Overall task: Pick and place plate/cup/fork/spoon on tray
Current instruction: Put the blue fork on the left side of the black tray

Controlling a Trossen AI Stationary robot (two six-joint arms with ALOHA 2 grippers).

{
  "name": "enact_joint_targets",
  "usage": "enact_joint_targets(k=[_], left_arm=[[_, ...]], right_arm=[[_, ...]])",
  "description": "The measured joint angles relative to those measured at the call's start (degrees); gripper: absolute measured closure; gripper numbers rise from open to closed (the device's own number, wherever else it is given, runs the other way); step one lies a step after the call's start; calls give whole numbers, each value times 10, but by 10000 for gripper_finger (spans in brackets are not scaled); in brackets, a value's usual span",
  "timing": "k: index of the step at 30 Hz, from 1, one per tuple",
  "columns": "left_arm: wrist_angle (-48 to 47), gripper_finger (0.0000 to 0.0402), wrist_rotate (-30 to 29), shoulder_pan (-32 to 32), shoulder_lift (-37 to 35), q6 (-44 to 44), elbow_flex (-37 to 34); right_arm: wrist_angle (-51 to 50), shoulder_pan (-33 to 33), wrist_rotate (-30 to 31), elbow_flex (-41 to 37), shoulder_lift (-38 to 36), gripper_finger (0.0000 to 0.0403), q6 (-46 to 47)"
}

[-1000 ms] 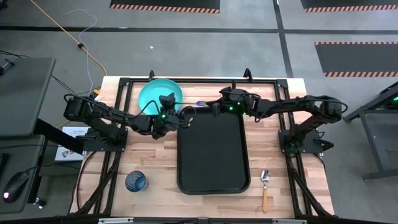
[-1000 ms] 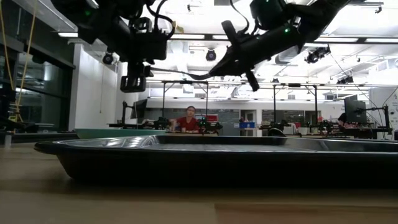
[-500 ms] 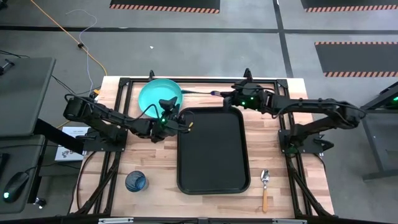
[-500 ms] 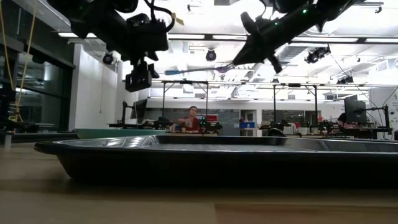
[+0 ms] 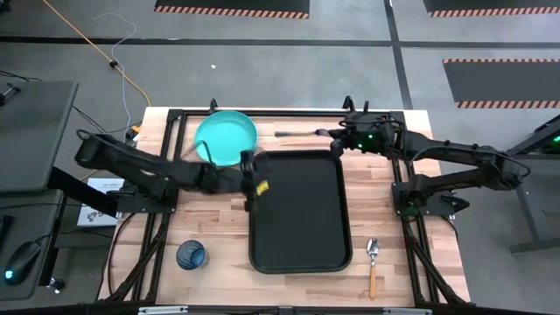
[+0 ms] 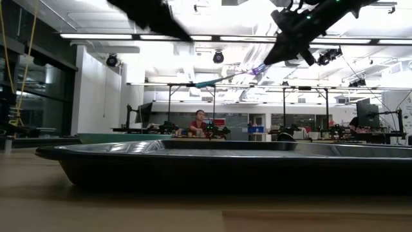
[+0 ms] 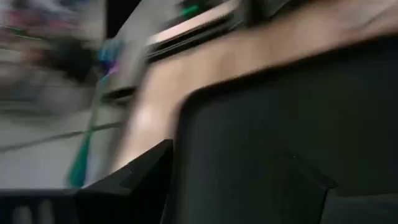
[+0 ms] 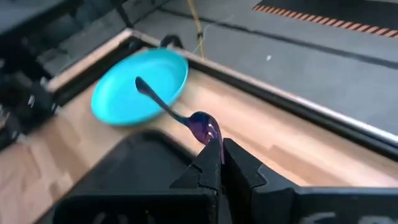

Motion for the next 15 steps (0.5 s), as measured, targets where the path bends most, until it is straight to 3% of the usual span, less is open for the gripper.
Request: enact_joint_targets(k=[4,6,11,15], left_arm=[[-6,174,213,45,-75,-68,16],[15,174,263,59,-113,-93,5],[123,179,264,67,-188,-116,-88],[267,184,236,66,-222,-139,-199]], right_arm=[[-41,17,-28,0,-10,403,-1],[-61,35,-36,-1,-8,403,4],[-1,88,-40,-78,-8,403,48],[124,109,-43,-168,-8,403,116]])
